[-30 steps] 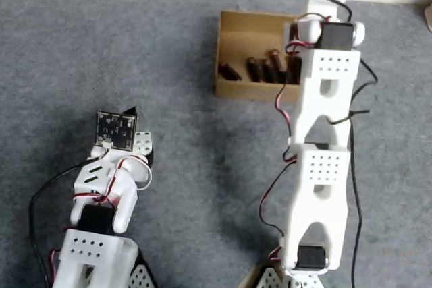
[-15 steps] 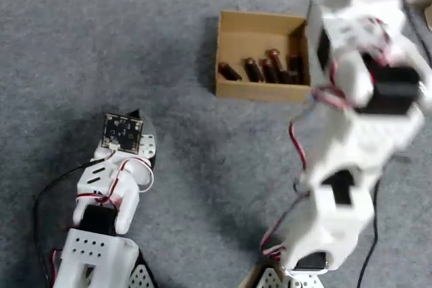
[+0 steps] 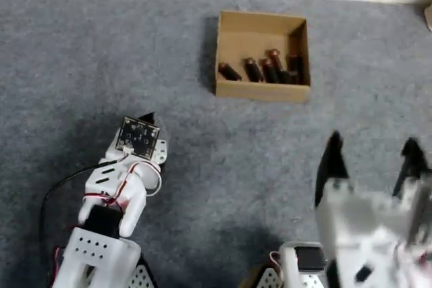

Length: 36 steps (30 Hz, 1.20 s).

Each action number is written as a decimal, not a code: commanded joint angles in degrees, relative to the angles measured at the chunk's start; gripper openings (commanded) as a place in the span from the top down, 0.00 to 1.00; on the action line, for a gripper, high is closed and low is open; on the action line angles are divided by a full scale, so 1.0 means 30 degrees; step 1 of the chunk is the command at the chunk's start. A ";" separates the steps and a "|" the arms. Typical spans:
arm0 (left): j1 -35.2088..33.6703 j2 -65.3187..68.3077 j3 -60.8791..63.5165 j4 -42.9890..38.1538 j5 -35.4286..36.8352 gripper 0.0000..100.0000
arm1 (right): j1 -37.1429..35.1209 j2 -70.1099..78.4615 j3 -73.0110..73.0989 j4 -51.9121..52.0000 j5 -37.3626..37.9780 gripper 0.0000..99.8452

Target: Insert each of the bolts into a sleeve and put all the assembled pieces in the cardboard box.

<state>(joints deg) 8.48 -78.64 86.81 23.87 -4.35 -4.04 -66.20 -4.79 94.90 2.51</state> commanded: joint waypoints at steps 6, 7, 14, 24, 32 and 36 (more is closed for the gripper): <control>-0.2183 -0.0190 -0.0073 0.4806 -0.1582 0.99 | 0.0366 -1.3377 1.9004 -0.7956 -0.0029 0.68; -0.2300 -0.0190 -0.0073 0.5890 -0.2344 0.99 | 0.0366 -1.3055 1.9766 -0.8015 -0.0029 0.68; -0.2330 -0.0190 0.0278 1.0960 -0.5421 0.99 | 0.0366 -1.2527 2.1788 -0.7956 -0.0029 0.68; -0.2359 -0.0190 0.2828 0.9172 -0.5392 0.99 | 0.0366 -1.2527 3.5150 -1.2938 0.0000 0.68; -0.4322 -0.0190 0.2447 1.0403 -0.5421 0.99 | 0.0806 -1.2264 3.5531 -1.0916 0.0000 0.68; -0.4762 -0.0190 0.2447 1.0432 -0.5421 0.99 | 0.0777 -1.2293 3.5531 -0.8659 0.0000 0.68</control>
<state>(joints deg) -4.70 -78.81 95.34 54.73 -20.26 -2.37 -102.77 95.60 63.43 2.42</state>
